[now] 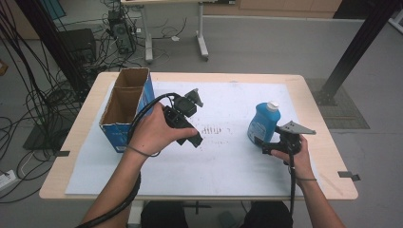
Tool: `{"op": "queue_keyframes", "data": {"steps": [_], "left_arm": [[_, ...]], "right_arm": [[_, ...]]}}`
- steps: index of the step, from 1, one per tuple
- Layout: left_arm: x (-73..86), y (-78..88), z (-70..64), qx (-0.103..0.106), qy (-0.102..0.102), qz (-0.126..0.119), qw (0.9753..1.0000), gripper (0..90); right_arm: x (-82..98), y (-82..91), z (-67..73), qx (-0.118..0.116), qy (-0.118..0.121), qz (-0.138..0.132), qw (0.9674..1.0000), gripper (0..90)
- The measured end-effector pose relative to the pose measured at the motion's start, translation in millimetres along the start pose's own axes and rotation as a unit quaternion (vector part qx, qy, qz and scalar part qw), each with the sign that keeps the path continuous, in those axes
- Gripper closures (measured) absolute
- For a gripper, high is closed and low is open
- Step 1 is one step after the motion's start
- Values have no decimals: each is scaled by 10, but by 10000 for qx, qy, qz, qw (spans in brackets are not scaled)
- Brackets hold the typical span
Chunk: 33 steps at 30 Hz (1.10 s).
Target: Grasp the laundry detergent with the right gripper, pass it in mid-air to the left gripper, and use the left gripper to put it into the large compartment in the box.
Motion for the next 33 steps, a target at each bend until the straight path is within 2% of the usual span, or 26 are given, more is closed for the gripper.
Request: {"op": "queue_keyframes", "data": {"steps": [20,33], "left_arm": [[4,-13,20,-1,-2,26,10000,91],[19,15,40,6,17,-6,10000,91]], "right_arm": [[-87,-128,-24,56,-112,-290,9995,21],[-136,-156,-13,38,-123,-333,9994,23]]}}
Point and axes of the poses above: each handheld gripper's, and its own axes: y roughly backward along the jaws, x roughly out of its underside, z roughly to its left, the point moved 5 cm from there along -y, roughly forward along the jaws, and after that the axes turned 6 degrees about y, right-handed, at the moved point
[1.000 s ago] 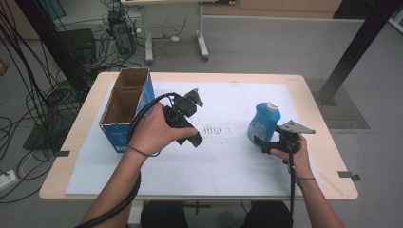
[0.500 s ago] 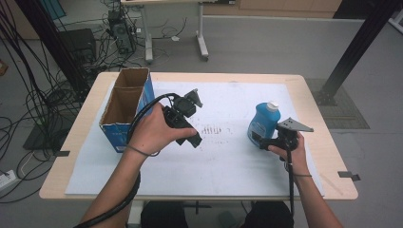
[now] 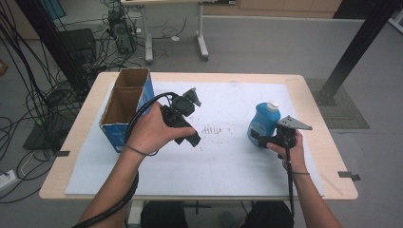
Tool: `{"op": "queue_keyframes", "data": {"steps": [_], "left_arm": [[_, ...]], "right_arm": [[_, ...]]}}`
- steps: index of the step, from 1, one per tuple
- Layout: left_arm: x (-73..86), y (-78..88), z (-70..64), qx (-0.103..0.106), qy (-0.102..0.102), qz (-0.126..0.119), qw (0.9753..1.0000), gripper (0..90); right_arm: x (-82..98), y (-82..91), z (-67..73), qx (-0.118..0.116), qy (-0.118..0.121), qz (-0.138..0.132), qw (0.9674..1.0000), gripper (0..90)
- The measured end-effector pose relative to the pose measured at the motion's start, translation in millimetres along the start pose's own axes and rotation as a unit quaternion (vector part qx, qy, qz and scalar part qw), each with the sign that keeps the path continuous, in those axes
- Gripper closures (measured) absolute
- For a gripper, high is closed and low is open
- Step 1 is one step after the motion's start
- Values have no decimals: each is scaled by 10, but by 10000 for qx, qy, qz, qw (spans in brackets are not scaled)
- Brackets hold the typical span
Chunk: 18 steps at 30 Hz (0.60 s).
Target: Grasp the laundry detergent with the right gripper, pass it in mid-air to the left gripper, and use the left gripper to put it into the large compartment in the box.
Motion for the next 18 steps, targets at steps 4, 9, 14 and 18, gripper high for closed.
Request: {"op": "queue_keyframes", "data": {"steps": [4,9,14,18], "left_arm": [[4,4,-2,-10,-11,1,10000,90],[2,10,-10,-29,-27,7,10000,89],[-3,8,-9,-46,-18,4,10000,88],[-7,11,-9,-51,-19,11,10000,88]], "right_arm": [[2,-1,-2,12,-11,-6,10000,23],[4,0,-2,-2,-26,-2,10000,23],[5,0,-4,-10,-49,-14,10000,23],[5,3,-8,-6,-42,-20,10000,24]]}}
Point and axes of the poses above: each handheld gripper's, and its own axes: y roughly backward along the jaws, x roughly out of its underside, z roughly to its left, the point moved 5 cm from there along -y, roughly forward along the jaws, and after that the axes turned 6 degrees about y, right-handed, at the moved point
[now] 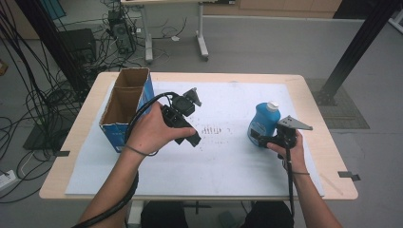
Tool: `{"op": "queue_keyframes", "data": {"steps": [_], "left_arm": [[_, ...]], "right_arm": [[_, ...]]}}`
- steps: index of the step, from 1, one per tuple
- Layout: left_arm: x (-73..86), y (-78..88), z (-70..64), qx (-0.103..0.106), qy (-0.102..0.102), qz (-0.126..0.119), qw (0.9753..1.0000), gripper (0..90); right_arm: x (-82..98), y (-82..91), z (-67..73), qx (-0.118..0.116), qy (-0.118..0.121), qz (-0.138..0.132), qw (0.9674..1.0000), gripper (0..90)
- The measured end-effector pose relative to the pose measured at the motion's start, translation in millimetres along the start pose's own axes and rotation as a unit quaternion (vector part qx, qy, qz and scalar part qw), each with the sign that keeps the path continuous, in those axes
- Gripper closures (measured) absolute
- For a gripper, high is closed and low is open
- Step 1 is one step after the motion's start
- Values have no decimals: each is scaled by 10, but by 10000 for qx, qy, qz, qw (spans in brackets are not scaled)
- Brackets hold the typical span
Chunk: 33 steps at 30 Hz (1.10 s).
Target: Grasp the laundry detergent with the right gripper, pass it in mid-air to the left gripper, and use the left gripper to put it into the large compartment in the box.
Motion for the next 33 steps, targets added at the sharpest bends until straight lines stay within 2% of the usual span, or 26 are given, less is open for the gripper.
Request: {"op": "queue_keyframes", "data": {"steps": [33], "left_arm": [[-1,28,2,1,34,-57,10000,88]], "right_arm": [[-1,24,-30,19,-33,-27,10000,25]]}}
Point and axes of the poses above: each handheld gripper's, and its own axes: y roughly backward along the jaws, x roughly out of its underside, z roughly to its left, the point moved 5 cm from there along -y, roughly forward along the jaws, and after that the axes turned 6 degrees about y, right-handed, at the moved point
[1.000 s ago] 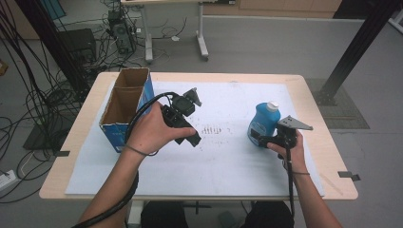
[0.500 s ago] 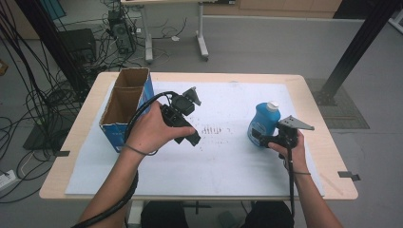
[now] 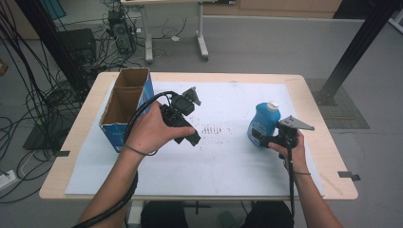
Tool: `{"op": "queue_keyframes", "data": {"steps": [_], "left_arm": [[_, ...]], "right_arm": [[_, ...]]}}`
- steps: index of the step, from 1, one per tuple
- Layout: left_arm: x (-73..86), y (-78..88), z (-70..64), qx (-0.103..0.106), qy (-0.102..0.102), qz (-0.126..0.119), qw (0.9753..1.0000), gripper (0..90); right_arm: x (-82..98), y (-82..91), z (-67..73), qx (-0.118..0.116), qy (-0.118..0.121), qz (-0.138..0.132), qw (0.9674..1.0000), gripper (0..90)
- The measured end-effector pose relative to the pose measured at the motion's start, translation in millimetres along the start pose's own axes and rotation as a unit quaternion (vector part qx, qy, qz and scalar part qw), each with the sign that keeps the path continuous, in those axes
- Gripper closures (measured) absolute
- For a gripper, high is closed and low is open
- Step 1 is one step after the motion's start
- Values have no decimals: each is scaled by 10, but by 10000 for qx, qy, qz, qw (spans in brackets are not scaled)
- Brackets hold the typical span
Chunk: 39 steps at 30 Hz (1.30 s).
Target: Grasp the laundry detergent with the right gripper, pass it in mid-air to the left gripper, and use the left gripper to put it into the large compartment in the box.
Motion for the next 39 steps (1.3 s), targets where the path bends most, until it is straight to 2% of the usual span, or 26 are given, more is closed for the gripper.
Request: {"op": "queue_keyframes", "data": {"steps": [27,39], "left_arm": [[27,5,-7,3,-4,9,10000,88],[26,9,-1,1,21,-13,10000,88]], "right_arm": [[-23,-14,41,-65,33,-71,9999,25],[-53,-20,58,-85,146,-161,9997,104]]}}
Point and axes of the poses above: each handheld gripper's, and its own axes: y roughly backward along the jaws, x roughly out of its underside, z roughly to its left, the point moved 5 cm from there along -y, roughly forward along the jaws, and after that the axes turned 6 degrees about y, right-handed, at the moved point
